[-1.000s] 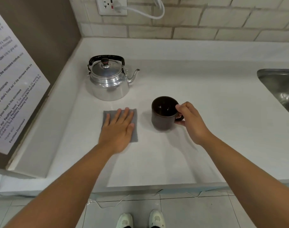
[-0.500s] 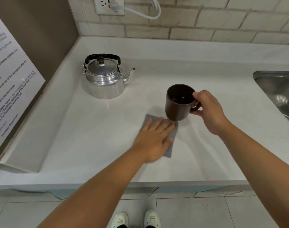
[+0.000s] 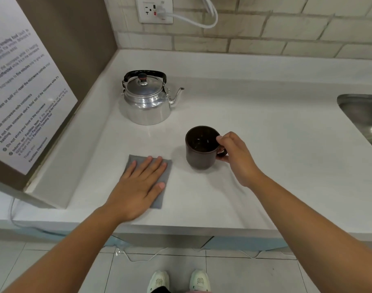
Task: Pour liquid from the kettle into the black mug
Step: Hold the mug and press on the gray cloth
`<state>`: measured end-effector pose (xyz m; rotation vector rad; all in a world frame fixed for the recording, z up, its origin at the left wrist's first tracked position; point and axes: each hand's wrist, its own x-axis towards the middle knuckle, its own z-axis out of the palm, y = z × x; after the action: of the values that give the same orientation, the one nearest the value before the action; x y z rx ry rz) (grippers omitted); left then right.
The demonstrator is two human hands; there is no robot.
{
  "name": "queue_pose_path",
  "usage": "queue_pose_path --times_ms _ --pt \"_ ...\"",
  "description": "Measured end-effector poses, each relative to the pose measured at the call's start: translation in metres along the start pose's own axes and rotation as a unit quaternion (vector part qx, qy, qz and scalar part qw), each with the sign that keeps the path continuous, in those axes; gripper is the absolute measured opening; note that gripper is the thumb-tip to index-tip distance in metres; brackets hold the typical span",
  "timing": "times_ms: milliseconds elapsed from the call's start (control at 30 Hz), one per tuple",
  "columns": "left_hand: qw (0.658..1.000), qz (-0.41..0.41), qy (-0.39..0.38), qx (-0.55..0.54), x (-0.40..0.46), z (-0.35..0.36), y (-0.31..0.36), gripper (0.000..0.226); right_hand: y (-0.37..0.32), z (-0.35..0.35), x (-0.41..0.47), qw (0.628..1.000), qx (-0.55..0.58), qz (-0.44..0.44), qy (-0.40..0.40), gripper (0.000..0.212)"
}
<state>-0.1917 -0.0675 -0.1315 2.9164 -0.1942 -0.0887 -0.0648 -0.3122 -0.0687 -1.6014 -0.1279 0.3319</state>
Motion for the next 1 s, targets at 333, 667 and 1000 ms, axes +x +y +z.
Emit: queue_pose_path --times_ms 333,667,1000 --pt "1.0 -0.001 0.003 -0.002 0.001 0.001 -0.002 0.061 0.015 0.018 -0.004 1.0 0.013 0.008 0.02 0.025" --pt "1.0 -0.024 0.009 -0.002 0.004 -0.001 -0.002 0.065 0.016 0.023 0.003 0.999 -0.007 -0.008 0.037 0.027" --pt "0.999 -0.017 -0.035 -0.011 0.011 -0.016 -0.006 0.063 0.007 0.007 0.006 0.994 -0.108 0.018 -0.001 0.041"
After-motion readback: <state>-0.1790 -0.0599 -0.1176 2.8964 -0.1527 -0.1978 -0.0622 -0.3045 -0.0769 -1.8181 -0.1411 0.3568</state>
